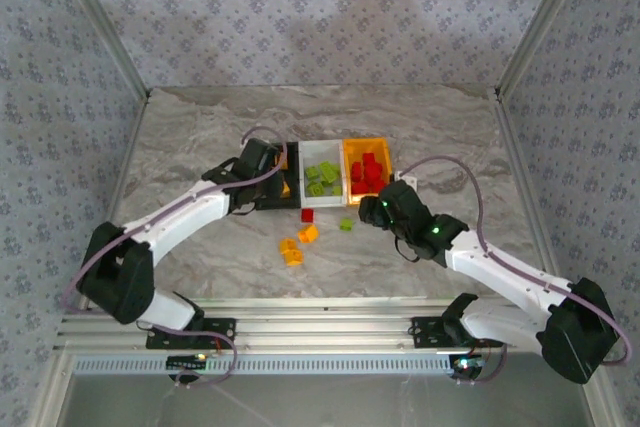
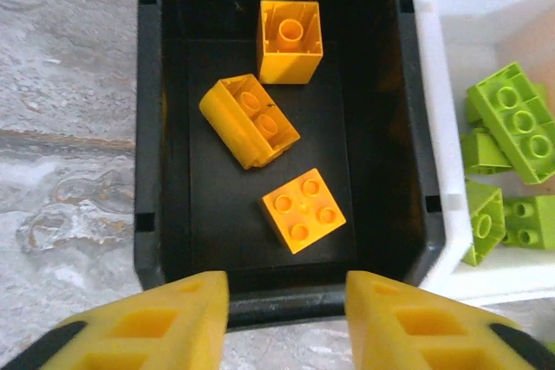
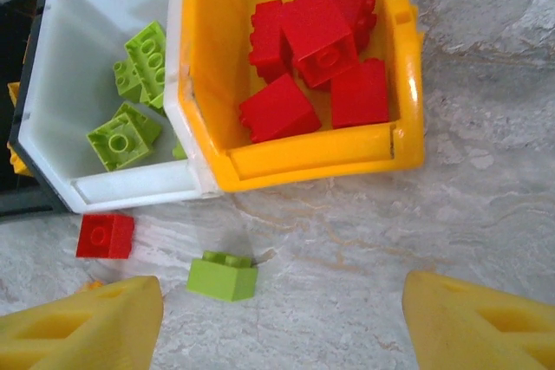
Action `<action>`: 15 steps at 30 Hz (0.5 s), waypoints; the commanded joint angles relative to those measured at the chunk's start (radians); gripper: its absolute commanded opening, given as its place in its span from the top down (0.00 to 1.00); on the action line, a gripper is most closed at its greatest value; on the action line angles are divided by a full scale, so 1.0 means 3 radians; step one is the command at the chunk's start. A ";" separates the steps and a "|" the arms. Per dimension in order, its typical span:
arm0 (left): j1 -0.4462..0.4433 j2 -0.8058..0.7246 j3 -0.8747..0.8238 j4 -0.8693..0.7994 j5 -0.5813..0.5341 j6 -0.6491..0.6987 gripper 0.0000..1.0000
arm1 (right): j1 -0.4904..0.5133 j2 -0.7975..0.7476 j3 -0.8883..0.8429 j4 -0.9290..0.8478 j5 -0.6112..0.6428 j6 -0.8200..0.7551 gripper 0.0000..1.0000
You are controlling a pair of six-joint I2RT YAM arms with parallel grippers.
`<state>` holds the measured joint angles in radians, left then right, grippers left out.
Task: Sort the legos into containers by color
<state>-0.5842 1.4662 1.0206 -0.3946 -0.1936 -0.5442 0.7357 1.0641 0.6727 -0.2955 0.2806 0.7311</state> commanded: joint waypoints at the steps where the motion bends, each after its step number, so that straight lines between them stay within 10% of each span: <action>1: -0.0019 0.0000 0.0082 -0.0009 0.0266 0.0030 0.50 | 0.0099 -0.0003 -0.0028 0.0007 0.0113 0.0101 0.24; 8: -0.0655 -0.0193 -0.0293 0.0074 0.0363 0.0080 0.20 | 0.0206 -0.0020 -0.0184 0.0053 0.0159 0.0220 0.24; 15: -0.1339 0.0143 -0.0240 0.0086 0.0140 0.0096 0.17 | 0.0177 -0.0270 -0.0319 -0.0144 0.0255 0.0330 0.23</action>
<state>-0.9470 1.4677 0.9283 -0.3641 -0.1188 -0.5308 0.7925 1.0313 0.5900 -0.2970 0.3130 0.7956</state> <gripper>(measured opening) 0.831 0.767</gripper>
